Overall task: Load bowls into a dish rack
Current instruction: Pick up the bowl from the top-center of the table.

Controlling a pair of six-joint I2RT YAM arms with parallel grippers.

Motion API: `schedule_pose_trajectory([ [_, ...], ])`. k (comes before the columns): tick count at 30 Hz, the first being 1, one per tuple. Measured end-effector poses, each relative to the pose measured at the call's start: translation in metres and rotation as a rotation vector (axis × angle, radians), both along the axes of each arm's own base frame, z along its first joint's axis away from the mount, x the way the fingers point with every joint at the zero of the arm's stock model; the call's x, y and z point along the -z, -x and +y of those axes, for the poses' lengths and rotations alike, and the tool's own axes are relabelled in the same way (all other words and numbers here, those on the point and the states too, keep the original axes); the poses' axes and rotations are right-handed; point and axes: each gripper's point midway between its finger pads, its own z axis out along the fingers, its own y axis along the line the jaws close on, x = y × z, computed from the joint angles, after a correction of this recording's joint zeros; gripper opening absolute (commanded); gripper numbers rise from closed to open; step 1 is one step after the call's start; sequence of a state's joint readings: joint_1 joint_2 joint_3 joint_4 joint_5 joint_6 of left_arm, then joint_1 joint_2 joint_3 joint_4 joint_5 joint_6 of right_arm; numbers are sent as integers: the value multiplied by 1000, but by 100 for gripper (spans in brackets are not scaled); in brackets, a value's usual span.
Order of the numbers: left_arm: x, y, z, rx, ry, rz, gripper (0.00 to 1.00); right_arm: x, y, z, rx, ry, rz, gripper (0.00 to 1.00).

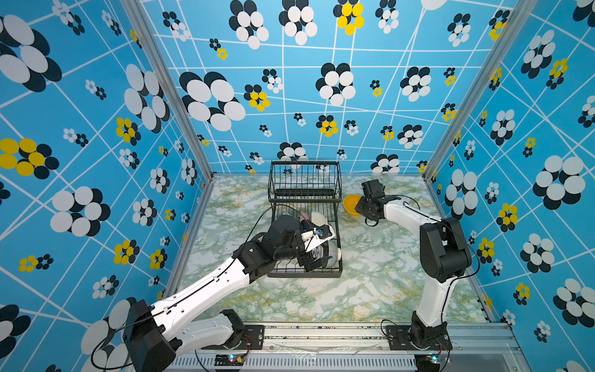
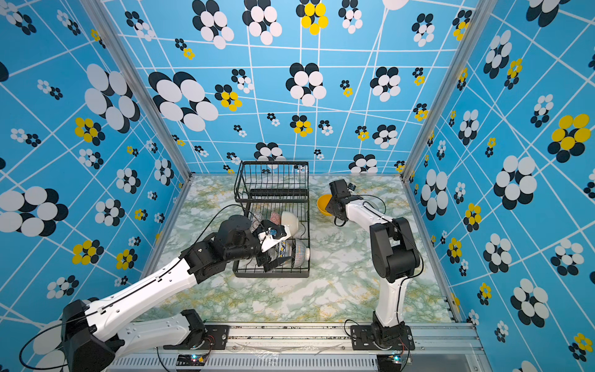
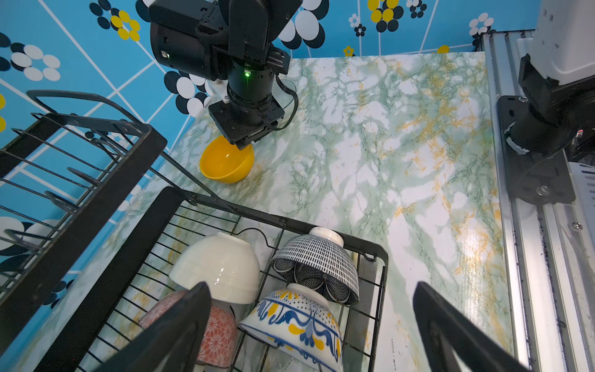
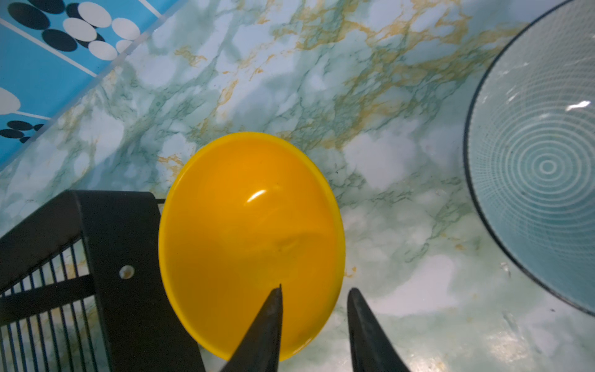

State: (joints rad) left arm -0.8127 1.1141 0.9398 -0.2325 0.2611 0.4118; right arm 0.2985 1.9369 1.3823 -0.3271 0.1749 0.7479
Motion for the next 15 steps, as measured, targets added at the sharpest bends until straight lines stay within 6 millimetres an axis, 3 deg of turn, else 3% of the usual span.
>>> schedule_pose_trajectory([
  [15, -6, 2, 3, -1, 14, -12, 99, 8, -5, -2, 7, 10, 14, 29],
])
